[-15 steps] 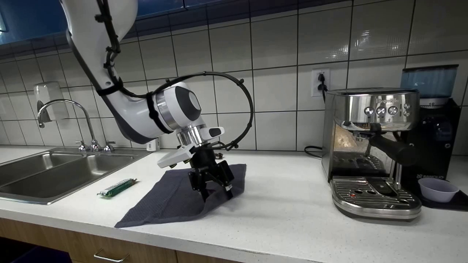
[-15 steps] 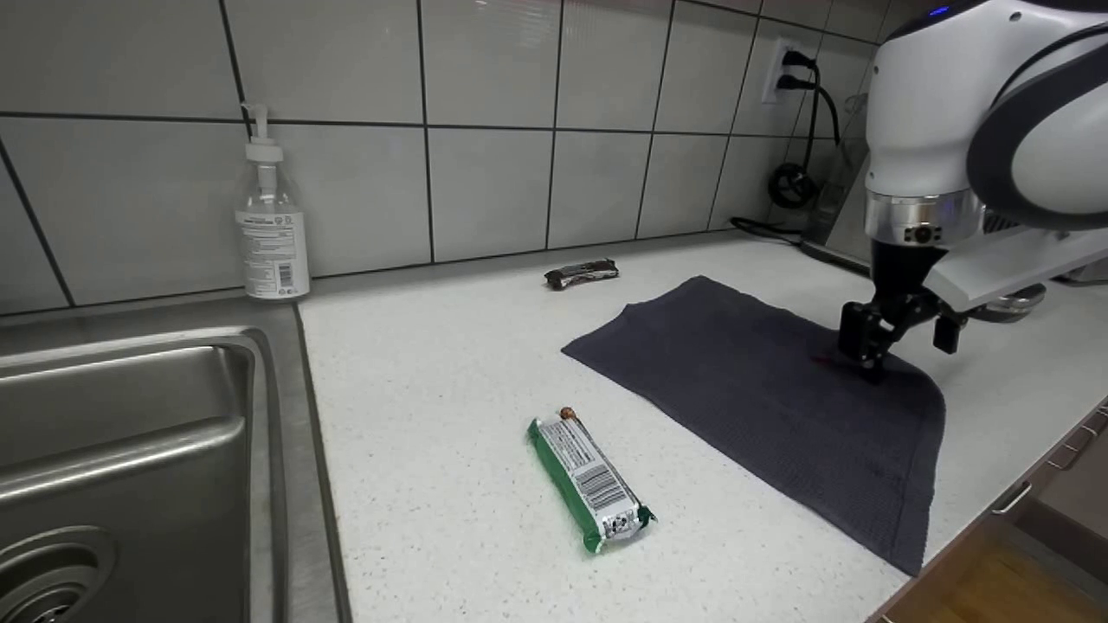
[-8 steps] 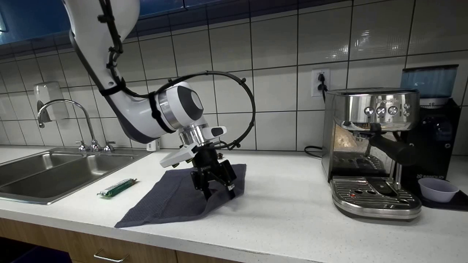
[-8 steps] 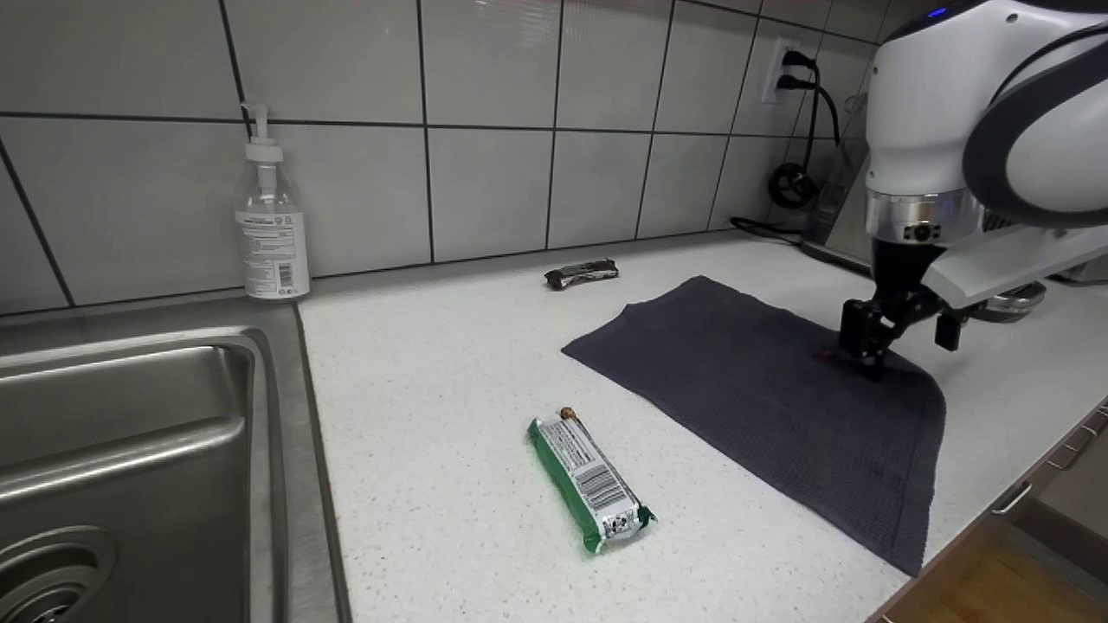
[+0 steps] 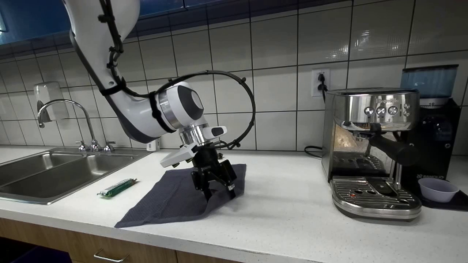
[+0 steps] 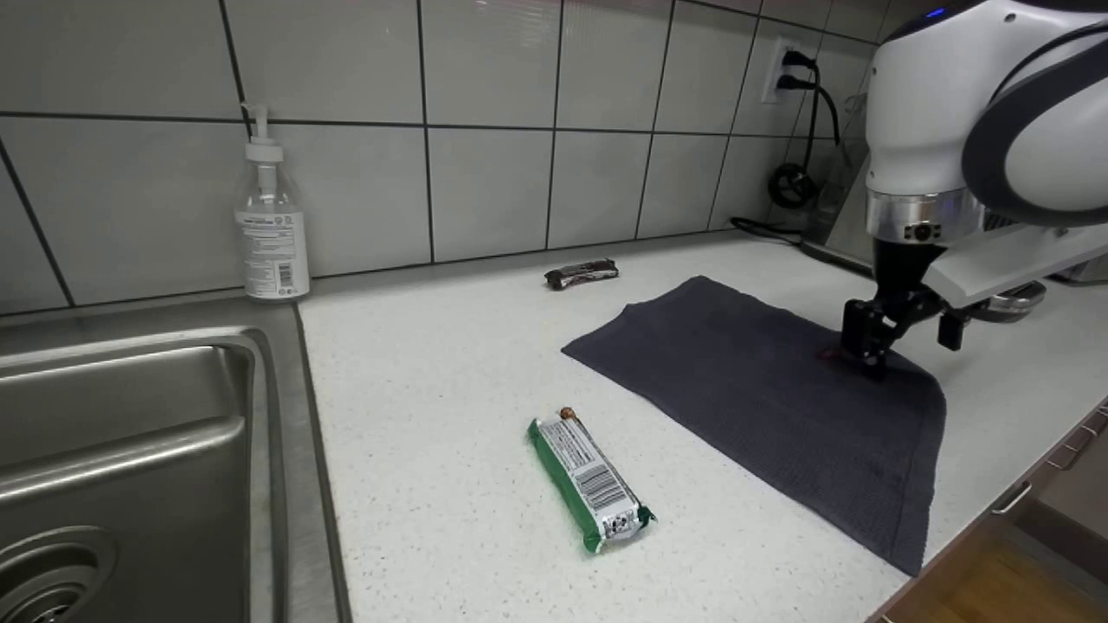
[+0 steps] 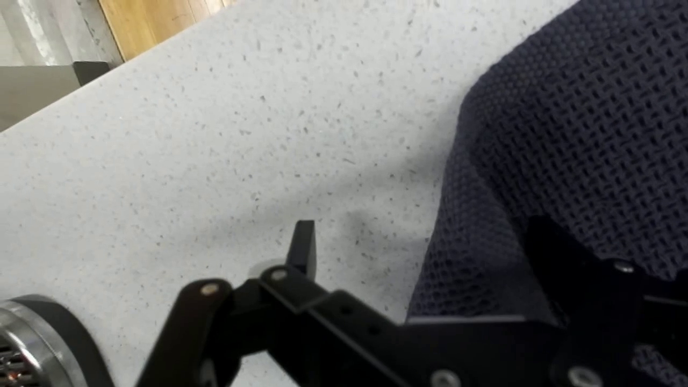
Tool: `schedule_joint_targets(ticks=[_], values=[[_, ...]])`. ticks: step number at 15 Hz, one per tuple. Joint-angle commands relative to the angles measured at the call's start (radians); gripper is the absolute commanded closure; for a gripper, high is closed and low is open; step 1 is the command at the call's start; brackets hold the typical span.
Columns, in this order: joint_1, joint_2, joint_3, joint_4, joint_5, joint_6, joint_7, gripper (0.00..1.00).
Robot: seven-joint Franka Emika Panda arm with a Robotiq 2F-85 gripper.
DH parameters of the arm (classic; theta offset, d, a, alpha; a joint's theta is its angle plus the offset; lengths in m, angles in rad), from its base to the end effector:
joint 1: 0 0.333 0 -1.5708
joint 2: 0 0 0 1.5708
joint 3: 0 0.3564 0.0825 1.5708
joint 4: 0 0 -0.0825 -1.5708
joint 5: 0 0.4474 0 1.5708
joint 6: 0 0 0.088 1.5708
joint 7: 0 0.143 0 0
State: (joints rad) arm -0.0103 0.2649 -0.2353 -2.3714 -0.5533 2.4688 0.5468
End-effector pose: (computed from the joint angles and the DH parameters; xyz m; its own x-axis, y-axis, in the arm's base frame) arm 0.5086 -0.1454 0.1543 0.9443 -0.3258 -0.0458 -0.2834 -0.8763 0.3896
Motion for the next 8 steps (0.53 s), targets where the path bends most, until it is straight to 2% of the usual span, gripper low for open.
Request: schedule_joint_targets(ticks=[1,8], values=[[0.015,0.006,-0.006,0.021,-0.012,-0.036,0.028,0.0],[0.013,0.006,-0.007,0.02,-0.011,-0.042,0.031,0.0]])
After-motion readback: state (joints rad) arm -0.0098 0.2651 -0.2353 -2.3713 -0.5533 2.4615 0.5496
